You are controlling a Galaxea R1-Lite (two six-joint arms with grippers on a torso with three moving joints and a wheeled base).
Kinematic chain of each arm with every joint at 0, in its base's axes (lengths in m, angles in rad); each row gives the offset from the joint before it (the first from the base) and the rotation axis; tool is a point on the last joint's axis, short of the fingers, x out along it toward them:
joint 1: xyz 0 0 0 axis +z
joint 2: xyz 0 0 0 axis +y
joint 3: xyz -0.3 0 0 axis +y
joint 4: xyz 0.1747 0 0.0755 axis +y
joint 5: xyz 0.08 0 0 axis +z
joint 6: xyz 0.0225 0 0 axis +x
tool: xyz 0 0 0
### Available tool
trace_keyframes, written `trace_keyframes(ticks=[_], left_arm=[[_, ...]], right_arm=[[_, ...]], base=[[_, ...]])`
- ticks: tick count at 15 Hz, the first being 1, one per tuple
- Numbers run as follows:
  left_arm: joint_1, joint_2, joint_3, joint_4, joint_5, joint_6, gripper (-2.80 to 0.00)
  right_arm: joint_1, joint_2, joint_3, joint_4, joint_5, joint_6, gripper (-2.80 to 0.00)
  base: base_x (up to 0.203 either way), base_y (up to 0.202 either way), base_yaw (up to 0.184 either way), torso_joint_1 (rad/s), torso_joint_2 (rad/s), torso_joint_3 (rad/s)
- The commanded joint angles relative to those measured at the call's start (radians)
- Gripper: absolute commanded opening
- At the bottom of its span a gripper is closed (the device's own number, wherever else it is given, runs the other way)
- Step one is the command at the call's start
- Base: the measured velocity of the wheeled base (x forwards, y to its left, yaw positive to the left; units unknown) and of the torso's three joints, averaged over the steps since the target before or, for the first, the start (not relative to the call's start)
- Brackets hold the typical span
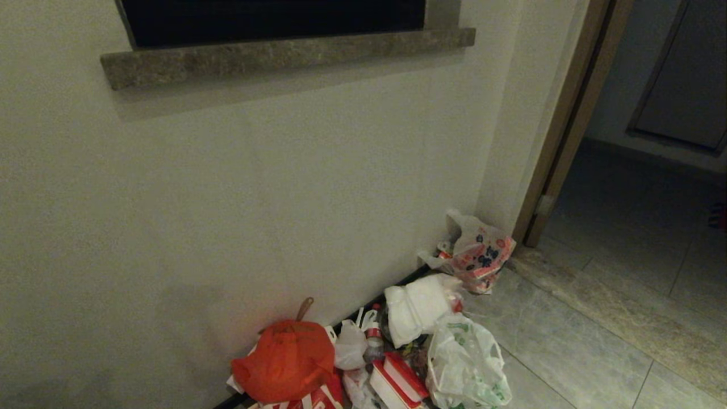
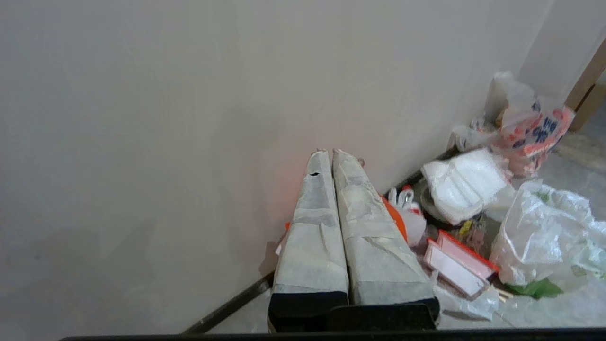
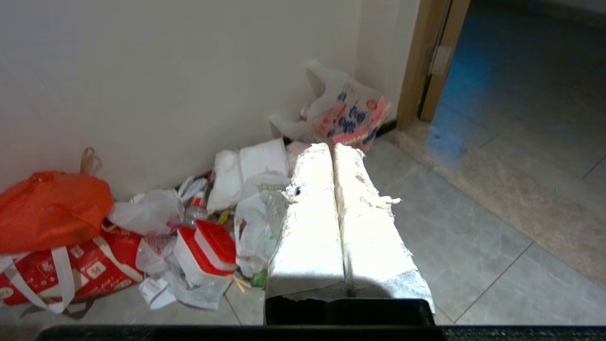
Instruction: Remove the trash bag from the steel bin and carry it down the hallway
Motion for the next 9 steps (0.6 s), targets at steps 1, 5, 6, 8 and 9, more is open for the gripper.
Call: trace_keyframes(ticks=[1, 5, 6, 8, 9], left_arm=[[0.0, -0.002, 0.0, -0.001, 0.0, 0.0, -2.8], [0.0, -0.002, 0.0, -0.001, 0.0, 0.0, -2.8], [0.0, 0.0, 0.0, -0.001, 0.0, 0.002, -2.8], [0.0, -0.002, 0.0, -0.001, 0.0, 0.002, -2.8], [0.0, -0.002, 0.0, -0.001, 0.0, 0.003, -2.8]], right_arm=[[0.0, 0.002, 0.0, 0.001, 0.0, -0.001, -2.8], [0.0, 0.002, 0.0, 0.0, 0.0, -0.001, -2.8], [0.0, 0.002, 0.0, 0.0, 0.0, -0.001, -2.8], [0.0, 0.002, 0.0, 0.0, 0.0, -0.001, -2.8], [0.0, 0.002, 0.0, 0.0, 0.0, -0.001, -2.8]], base=[[0.0, 0.0, 0.0, 0.004, 0.0, 0.139], [0.0, 0.0, 0.0, 0.001, 0.0, 0.033], [0.0, 0.0, 0.0, 0.0, 0.0, 0.0], [0.0, 0.0, 0.0, 0.0, 0.0, 0.0], [0.0, 0.0, 0.0, 0.0, 0.0, 0.0]])
